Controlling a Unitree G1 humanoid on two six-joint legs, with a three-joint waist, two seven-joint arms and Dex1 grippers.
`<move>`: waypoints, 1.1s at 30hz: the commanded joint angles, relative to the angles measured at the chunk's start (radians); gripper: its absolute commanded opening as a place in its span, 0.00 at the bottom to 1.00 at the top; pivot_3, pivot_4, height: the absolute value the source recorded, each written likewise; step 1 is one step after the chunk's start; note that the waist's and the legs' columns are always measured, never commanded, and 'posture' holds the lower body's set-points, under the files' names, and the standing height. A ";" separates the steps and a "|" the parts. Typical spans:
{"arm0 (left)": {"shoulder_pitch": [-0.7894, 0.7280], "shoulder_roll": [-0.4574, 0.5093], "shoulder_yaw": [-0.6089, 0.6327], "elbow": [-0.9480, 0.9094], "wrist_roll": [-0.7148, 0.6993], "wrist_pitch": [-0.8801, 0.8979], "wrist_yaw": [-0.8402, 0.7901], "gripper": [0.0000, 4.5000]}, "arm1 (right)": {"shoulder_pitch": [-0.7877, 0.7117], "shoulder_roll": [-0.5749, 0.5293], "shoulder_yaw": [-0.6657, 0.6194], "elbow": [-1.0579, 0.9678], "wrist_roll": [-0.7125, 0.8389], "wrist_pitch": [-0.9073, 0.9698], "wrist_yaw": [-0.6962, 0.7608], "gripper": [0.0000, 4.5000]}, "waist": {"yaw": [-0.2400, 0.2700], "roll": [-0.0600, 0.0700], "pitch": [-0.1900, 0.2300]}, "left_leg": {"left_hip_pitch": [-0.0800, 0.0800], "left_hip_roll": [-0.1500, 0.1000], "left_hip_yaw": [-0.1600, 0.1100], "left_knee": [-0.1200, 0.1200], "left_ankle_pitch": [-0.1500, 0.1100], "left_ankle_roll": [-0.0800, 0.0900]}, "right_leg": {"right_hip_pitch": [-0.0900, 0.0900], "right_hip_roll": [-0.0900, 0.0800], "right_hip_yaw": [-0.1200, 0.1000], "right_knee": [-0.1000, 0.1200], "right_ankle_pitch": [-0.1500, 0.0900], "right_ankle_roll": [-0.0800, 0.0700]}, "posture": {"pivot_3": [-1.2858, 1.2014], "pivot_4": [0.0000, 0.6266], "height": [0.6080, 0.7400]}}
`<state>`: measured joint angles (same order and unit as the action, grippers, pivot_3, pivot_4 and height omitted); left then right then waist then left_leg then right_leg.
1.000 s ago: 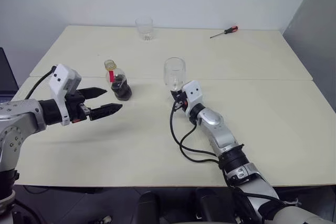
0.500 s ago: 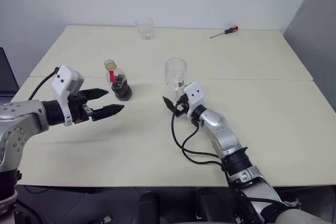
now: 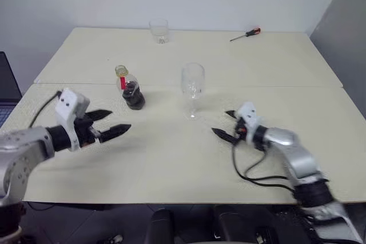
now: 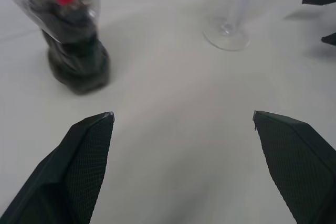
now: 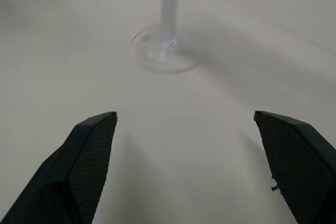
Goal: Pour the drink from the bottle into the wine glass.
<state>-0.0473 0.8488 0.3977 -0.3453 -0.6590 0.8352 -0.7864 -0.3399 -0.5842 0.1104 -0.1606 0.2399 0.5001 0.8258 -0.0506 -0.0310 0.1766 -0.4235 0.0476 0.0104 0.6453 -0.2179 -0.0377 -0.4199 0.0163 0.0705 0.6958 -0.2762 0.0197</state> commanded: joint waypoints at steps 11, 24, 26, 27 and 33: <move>-0.038 -0.345 0.014 0.014 0.152 -0.298 0.331 1.00 | -0.306 -0.183 -0.219 -0.231 0.387 0.297 0.128 0.99 | 0.002 -0.003 0.000 | 0.009 0.000 -0.002 -0.001 0.000 0.000 | 0.011 0.007 -0.002 -0.002 -0.003 -0.004 | 0.52 0.24 1.00; -0.174 -0.271 -0.018 0.101 0.197 -0.256 0.381 1.00 | -0.416 -0.158 -0.188 -0.274 0.484 0.354 0.078 0.99 | 0.011 -0.003 0.000 | 0.006 -0.001 -0.002 0.000 0.000 0.000 | 0.012 0.005 -0.003 -0.008 -0.001 -0.002 | 0.52 0.24 1.00; -0.201 -0.267 -0.044 0.126 0.216 -0.251 0.384 1.00 | -0.429 -0.164 -0.175 -0.262 0.474 0.373 0.060 0.99 | 0.013 -0.003 0.000 | 0.006 -0.001 -0.002 0.000 0.000 0.000 | 0.012 0.005 -0.003 -0.008 -0.001 -0.002 | 0.52 0.24 1.00; -0.208 -0.267 -0.050 0.133 0.221 -0.250 0.385 1.00 | -0.432 -0.167 -0.171 -0.259 0.474 0.377 0.055 0.99 | 0.015 -0.003 0.000 | 0.007 -0.001 -0.002 0.000 0.000 0.000 | 0.012 0.005 -0.003 -0.007 -0.001 -0.002 | 0.52 0.24 1.00; -0.281 -0.295 -0.099 0.230 0.270 -0.294 0.403 1.00 | -0.481 -0.141 -0.163 -0.248 0.487 0.400 0.008 0.99 | 0.016 -0.003 0.000 | 0.006 -0.001 -0.002 -0.001 0.000 0.000 | 0.012 0.005 -0.003 -0.008 -0.001 -0.003 | 0.52 0.24 1.00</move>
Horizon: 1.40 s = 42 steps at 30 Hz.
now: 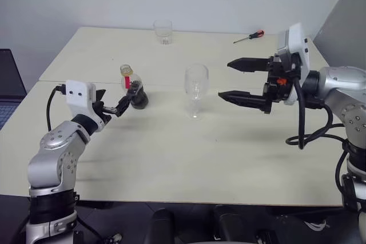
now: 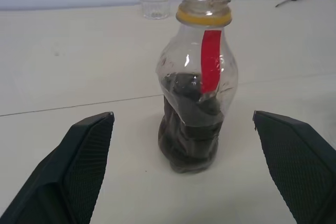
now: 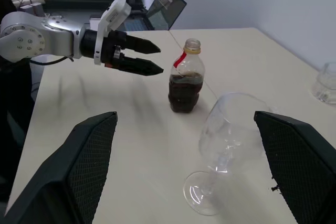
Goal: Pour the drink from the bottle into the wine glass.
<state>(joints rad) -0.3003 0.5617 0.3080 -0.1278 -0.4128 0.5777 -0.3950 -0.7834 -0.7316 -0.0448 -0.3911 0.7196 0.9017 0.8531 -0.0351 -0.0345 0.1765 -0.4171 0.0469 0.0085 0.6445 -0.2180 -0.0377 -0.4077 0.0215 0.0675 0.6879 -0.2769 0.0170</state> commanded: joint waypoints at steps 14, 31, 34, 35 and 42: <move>-0.082 -0.027 -0.086 0.120 0.100 -0.108 -0.006 1.00 | -0.076 0.049 0.021 -0.054 0.037 0.019 -0.048 0.99 | 0.002 0.000 0.000 | -0.001 0.000 -0.001 0.000 0.000 0.000 | 0.000 0.000 -0.001 -0.001 0.000 -0.001 | 0.52 0.24 1.00; -0.192 -0.080 -0.140 0.276 0.173 -0.214 -0.015 1.00 | -0.090 0.061 0.039 -0.059 0.037 0.033 -0.053 0.99 | 0.003 0.000 0.000 | -0.003 0.000 -0.002 -0.001 0.000 0.000 | 0.000 -0.001 -0.002 -0.004 0.002 -0.003 | 0.52 0.24 1.00; -0.219 -0.083 -0.151 0.319 0.189 -0.235 -0.015 1.00 | -0.087 0.058 0.036 -0.065 0.040 0.039 -0.056 0.99 | 0.003 0.000 0.000 | -0.003 0.000 -0.002 -0.001 0.000 0.000 | 0.000 -0.001 -0.003 -0.004 0.003 -0.003 | 0.52 0.24 1.00; -0.232 -0.084 -0.155 0.340 0.196 -0.247 -0.014 1.00 | -0.087 0.058 0.036 -0.066 0.041 0.041 -0.057 0.99 | 0.003 0.000 0.000 | -0.003 0.000 -0.002 -0.001 0.000 0.000 | 0.000 -0.001 -0.003 -0.005 0.003 -0.002 | 0.52 0.24 1.00; -0.283 -0.102 -0.174 0.442 0.225 -0.307 -0.013 1.00 | -0.085 0.056 0.032 -0.075 0.047 0.054 -0.071 0.99 | 0.004 0.000 0.000 | -0.004 0.000 -0.002 -0.001 0.000 0.000 | 0.000 0.000 -0.004 -0.006 0.003 -0.002 | 0.52 0.24 1.00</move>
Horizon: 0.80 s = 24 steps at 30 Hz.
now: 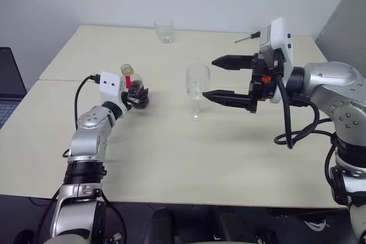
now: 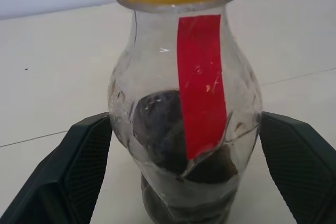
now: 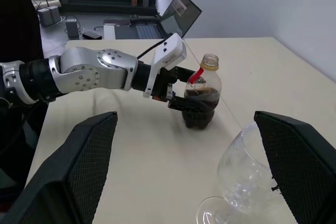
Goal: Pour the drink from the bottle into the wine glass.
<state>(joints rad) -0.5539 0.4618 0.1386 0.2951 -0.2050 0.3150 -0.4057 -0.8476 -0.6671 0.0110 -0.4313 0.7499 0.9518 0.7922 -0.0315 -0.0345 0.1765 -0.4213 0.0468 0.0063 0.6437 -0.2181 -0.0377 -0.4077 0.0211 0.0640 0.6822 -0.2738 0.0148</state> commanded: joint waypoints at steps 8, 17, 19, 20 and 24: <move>-0.049 -0.020 -0.005 0.093 0.033 -0.104 0.002 0.80 | -0.020 -0.018 -0.023 -0.041 0.025 0.016 -0.032 1.00 | 0.000 0.000 0.000 | -0.001 0.000 -0.001 0.000 0.000 0.000 | 0.000 0.000 -0.001 0.000 0.000 0.000 | 0.52 0.24 1.00; -0.057 -0.022 -0.007 0.104 0.033 -0.123 -0.007 0.24 | -0.020 -0.020 -0.019 -0.040 0.024 0.013 -0.040 1.00 | 0.000 0.000 0.000 | -0.001 0.000 -0.001 0.000 0.000 0.000 | 0.000 0.000 -0.001 0.000 0.000 0.000 | 0.52 0.24 1.00; -0.061 -0.020 -0.006 0.103 0.033 -0.124 -0.009 0.22 | -0.019 -0.018 -0.019 -0.041 0.023 0.012 -0.042 1.00 | 0.000 0.000 0.000 | -0.001 0.000 -0.001 0.000 0.000 0.000 | 0.000 0.000 -0.001 0.000 0.000 0.000 | 0.52 0.24 1.00; -0.064 -0.019 -0.007 0.102 0.034 -0.126 -0.010 0.22 | -0.018 -0.018 -0.018 -0.041 0.022 0.011 -0.044 1.00 | 0.000 0.000 0.000 | -0.001 0.000 -0.001 0.000 0.000 0.000 | 0.000 0.000 -0.001 0.000 0.000 0.000 | 0.52 0.24 1.00; -0.073 -0.016 -0.009 0.095 0.035 -0.127 -0.013 0.21 | -0.016 -0.017 -0.016 -0.040 0.018 0.007 -0.045 1.00 | 0.000 0.000 0.000 | -0.002 0.000 -0.001 0.000 0.000 0.000 | 0.000 0.000 -0.001 0.000 0.000 0.000 | 0.52 0.24 1.00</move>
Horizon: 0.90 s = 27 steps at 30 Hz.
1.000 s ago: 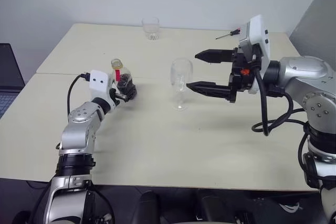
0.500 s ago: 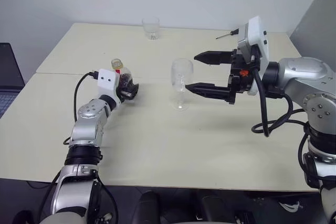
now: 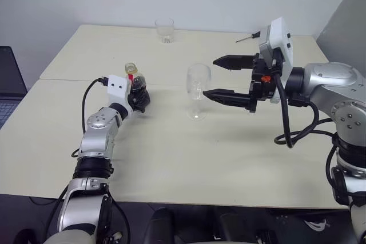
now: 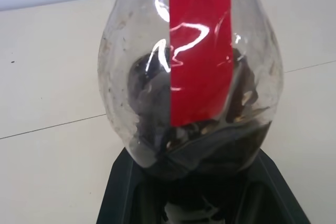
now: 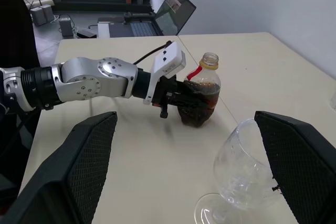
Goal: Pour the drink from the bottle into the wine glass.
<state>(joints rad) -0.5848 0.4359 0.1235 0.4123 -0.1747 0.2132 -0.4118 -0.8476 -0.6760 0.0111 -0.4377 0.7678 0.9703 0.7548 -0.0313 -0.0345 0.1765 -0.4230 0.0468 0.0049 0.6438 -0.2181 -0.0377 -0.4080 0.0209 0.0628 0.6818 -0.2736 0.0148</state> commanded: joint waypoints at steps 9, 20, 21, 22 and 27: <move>-0.139 0.065 -0.050 -0.134 0.040 0.028 -0.071 0.21 | 0.022 -0.040 -0.078 -0.007 0.006 -0.010 -0.018 1.00 | 0.001 0.000 0.000 | -0.004 -0.001 -0.001 0.001 0.000 0.000 | -0.003 0.000 -0.002 0.000 0.000 0.000 | 0.52 0.24 1.00; -0.348 0.155 -0.192 -0.047 0.170 -0.124 -0.252 0.20 | 0.102 -0.058 -0.153 -0.032 0.021 -0.009 -0.077 1.00 | 0.002 0.000 0.000 | -0.005 -0.001 -0.001 0.001 0.000 0.000 | -0.003 0.001 -0.002 0.000 0.000 0.000 | 0.52 0.24 1.00; -0.377 0.155 -0.202 -0.018 0.184 -0.152 -0.260 0.20 | 0.104 -0.057 -0.164 -0.038 0.030 -0.005 -0.084 1.00 | 0.002 0.000 0.000 | -0.005 -0.002 -0.001 0.001 0.000 0.000 | -0.003 0.001 -0.002 0.000 0.000 0.000 | 0.52 0.24 1.00; -0.406 0.157 -0.217 0.020 0.207 -0.195 -0.262 0.20 | 0.107 -0.057 -0.172 -0.045 0.038 -0.001 -0.090 1.00 | 0.002 0.000 0.000 | -0.005 -0.002 -0.002 0.001 0.000 0.000 | -0.003 0.001 -0.002 0.000 0.000 0.000 | 0.52 0.24 1.00; -0.519 0.144 -0.273 0.213 0.288 -0.376 -0.263 0.20 | 0.146 -0.056 -0.188 -0.062 0.058 0.003 -0.119 1.00 | 0.001 0.000 0.000 | -0.005 -0.002 -0.001 0.001 0.000 0.000 | -0.004 0.002 -0.002 -0.001 0.000 0.000 | 0.52 0.24 1.00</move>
<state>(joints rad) -1.0655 0.5683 -0.1371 0.5979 0.0848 -0.0839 -0.6727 -0.7075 -0.7266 -0.1450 -0.4683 0.8110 0.9738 0.6483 -0.0307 -0.0342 0.1768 -0.4284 0.0449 0.0042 0.6444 -0.2181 -0.0376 -0.4121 0.0230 0.0604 0.6809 -0.2736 0.0149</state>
